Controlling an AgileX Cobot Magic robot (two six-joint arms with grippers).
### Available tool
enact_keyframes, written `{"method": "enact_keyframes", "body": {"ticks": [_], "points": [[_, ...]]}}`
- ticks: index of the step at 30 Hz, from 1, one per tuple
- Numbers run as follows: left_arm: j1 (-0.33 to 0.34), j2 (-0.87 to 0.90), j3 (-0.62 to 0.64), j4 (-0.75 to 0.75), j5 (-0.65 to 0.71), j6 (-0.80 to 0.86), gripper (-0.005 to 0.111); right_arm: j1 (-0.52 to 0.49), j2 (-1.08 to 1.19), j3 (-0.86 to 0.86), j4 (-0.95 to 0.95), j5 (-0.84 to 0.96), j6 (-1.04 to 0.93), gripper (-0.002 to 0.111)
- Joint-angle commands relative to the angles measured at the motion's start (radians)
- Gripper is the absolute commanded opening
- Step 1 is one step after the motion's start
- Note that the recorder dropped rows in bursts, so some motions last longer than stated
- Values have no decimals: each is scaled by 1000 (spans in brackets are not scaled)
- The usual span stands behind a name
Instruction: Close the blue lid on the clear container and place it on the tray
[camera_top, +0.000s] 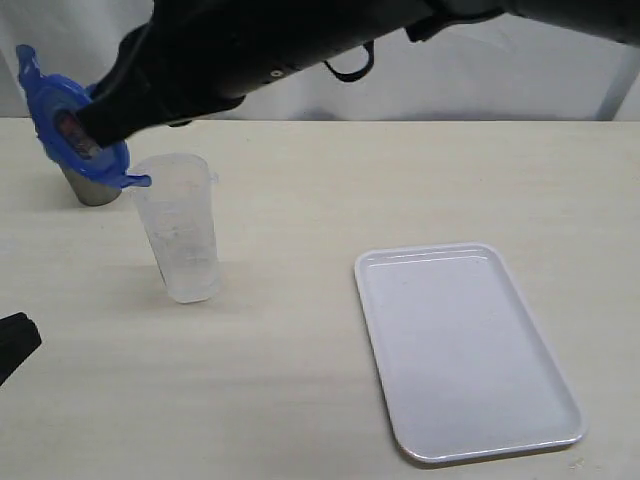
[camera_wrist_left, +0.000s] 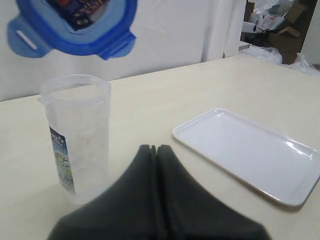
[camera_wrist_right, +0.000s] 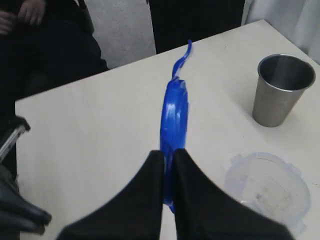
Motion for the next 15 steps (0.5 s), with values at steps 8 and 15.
{"method": "enact_keyframes", "body": {"ticks": [8, 15], "points": [[-3, 5, 3, -13, -8, -7, 0, -94, 233, -199, 19, 24, 241, 4], [-3, 5, 3, -13, -3, -7, 0, -180, 292, -199, 92, 100, 256, 4]]}}
